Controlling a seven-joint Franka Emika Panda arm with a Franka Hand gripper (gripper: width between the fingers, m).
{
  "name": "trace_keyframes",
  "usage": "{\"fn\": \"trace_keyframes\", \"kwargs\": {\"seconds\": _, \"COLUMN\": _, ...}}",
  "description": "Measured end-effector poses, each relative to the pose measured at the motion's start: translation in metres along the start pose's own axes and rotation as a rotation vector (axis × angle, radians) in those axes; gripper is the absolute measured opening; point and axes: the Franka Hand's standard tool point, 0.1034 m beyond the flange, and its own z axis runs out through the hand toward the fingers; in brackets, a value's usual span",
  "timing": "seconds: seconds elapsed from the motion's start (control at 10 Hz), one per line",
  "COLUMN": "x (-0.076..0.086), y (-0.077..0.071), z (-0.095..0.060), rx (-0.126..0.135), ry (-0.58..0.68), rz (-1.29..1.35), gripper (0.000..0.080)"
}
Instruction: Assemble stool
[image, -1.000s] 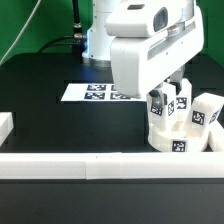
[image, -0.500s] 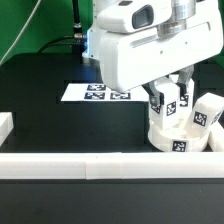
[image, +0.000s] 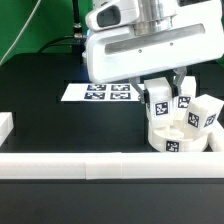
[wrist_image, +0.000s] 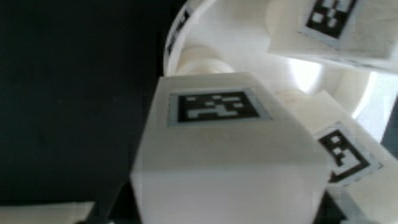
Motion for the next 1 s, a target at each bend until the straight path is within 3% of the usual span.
{"fn": "trace_keyframes", "kwargs": {"seconds": 0.4, "x": -0.0005, "y": -0.0008, "z": 0.0010, "rx": 0.000, "ry": 0.092, "rz": 0.391, "gripper": 0.0343}}
{"fn": "trace_keyframes", "kwargs": {"seconds": 1.0, "x": 0.0061, "y": -0.0017, "z": 0.0013, "rx": 0.080, "ry": 0.126, "rz": 0.829, "gripper": 0.0343}}
